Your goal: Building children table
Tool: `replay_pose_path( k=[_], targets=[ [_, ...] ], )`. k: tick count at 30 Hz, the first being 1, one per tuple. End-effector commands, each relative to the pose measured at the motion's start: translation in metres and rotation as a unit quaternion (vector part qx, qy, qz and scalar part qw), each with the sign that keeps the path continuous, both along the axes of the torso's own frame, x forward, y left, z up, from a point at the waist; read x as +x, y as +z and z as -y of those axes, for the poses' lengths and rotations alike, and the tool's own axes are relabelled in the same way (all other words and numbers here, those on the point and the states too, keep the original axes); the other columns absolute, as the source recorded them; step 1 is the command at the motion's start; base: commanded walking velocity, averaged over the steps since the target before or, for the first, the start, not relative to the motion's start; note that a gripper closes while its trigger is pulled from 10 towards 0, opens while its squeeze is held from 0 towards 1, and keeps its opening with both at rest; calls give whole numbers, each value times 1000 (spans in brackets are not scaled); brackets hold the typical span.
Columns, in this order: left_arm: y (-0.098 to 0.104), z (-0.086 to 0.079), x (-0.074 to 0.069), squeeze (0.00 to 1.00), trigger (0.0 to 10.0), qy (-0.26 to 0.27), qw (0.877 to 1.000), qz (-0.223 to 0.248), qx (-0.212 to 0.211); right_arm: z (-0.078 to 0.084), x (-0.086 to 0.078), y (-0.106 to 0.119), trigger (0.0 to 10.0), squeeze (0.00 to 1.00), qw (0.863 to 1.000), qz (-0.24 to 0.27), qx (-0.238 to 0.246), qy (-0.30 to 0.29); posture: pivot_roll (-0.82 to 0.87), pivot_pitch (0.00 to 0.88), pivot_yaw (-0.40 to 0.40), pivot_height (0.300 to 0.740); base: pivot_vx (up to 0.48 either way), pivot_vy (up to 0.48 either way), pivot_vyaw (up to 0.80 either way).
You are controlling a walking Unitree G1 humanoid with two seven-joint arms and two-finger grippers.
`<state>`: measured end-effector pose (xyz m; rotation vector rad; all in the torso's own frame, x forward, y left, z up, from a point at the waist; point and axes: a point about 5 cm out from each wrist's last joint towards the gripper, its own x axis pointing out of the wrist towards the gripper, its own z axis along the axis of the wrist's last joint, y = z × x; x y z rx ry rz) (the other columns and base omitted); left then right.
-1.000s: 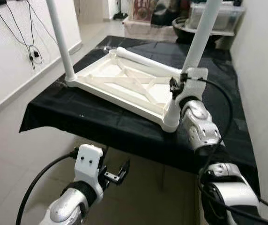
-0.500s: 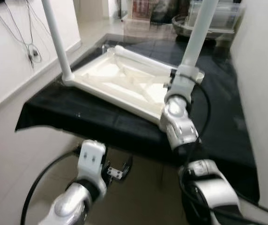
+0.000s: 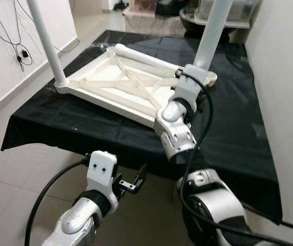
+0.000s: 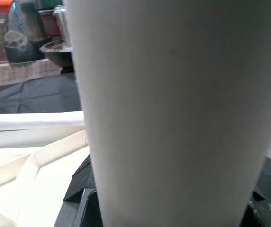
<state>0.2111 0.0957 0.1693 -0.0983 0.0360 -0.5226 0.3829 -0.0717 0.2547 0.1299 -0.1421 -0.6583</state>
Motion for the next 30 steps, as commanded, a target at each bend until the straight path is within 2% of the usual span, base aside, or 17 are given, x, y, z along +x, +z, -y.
replay_pose_path(
  k=[1, 8, 9, 11, 12, 28, 29, 30],
  targets=[
    [1, 6, -7, 0, 10000, -31, 999, 2, -7, 4, 1, -24, 10000, 0, 998, -55, 38, -12, 226, 124, -18, 740, 0, 0, 0],
    [-1, 10, -10, 0, 10000, -37, 999, -1, -10, 1, 2, -22, 10000, 0, 998, -55, 34, -6, 226, 127, -20, 740, 0, 0, 0],
    [-1, 11, -11, 0, 10000, -37, 999, -2, -10, 1, 3, -22, 10000, 431, 998, -55, 34, -4, 226, 127, -20, 740, 0, 0, 0],
    [-1, 11, -11, 0, 10000, -37, 999, -3, -10, 1, 3, -22, 10000, 431, 998, -55, 34, -5, 227, 126, -18, 740, 0, 0, 0],
    [-2, 11, -11, 0, 10000, -36, 999, -3, -10, 0, 3, -22, 10000, 1000, 998, -54, 34, -2, 227, 126, -18, 740, 0, 0, 0],
    [-8, 9, -12, 0, 10000, -33, 999, -14, -1, -7, 2, -19, 10000, 1000, 998, -37, 40, 21, 222, 130, -15, 740, 0, 0, 0],
    [-8, 9, -12, 0, 10000, -32, 999, -14, -1, -8, 2, -19, 10000, 0, 998, -36, 41, 26, 222, 129, -16, 740, 0, 0, 0],
    [-8, 9, -12, 0, 10000, -32, 999, -14, -2, -8, 1, -19, 10000, 0, 998, -36, 40, 30, 221, 129, -17, 740, 0, 0, 0]
  ],
)
